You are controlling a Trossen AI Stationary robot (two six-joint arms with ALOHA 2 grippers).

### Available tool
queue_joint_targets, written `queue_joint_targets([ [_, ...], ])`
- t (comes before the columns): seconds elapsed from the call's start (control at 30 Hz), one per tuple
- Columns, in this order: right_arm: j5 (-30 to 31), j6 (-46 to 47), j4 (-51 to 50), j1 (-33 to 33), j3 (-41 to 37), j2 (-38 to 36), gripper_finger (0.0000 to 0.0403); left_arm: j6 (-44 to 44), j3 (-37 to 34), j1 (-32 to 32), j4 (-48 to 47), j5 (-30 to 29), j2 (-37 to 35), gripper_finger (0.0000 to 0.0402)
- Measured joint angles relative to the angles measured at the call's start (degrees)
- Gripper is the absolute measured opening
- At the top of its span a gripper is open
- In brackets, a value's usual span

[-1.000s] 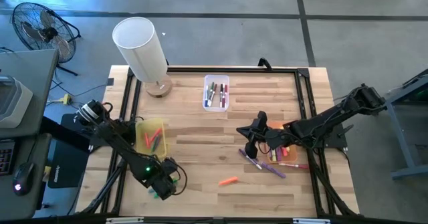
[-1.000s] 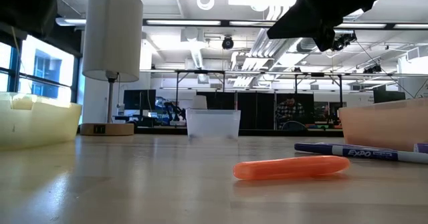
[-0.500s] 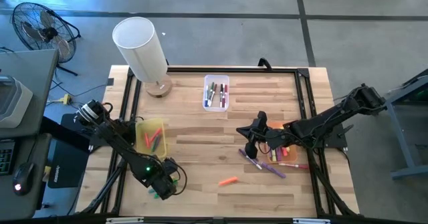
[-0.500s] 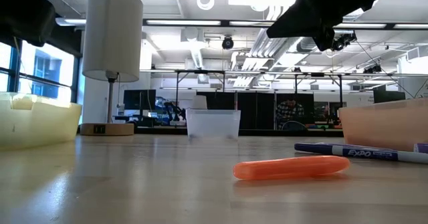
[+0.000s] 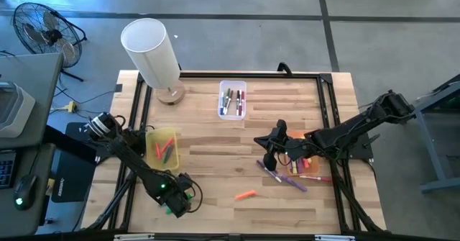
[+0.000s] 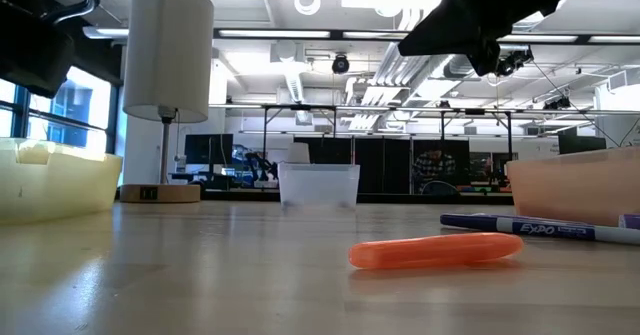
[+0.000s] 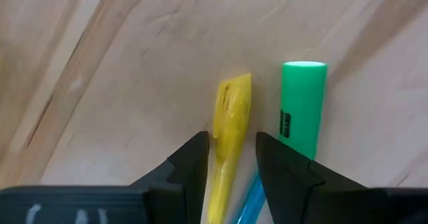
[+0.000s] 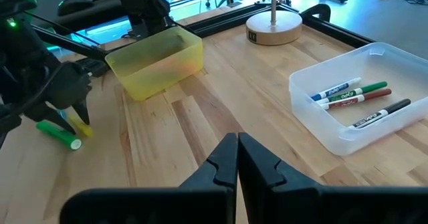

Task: Pick & Place Markers
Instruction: Put the yellow pen into the yellow bin

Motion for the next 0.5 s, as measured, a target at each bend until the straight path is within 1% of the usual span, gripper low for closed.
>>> queue_joint_targets([
  [0.3, 0.02, -0.01, 0.25, 0.00, 0.00, 0.00, 0.0002, 3.37, 0.00, 0.02, 0.00, -1.62, 0.05, 0.0120],
  [0.4, 0.02, -0.01, 0.25, 0.00, 0.00, 0.00, 0.0001, 4.37, 0.00, 0.04, -0.23, -2.27, 0.07, 0.0100],
  [0.5, 0.00, -0.01, 0.25, 0.00, 0.00, 0.00, 0.0001, 4.47, 0.00, 0.04, -0.63, -2.70, 0.07, 0.0069],
])
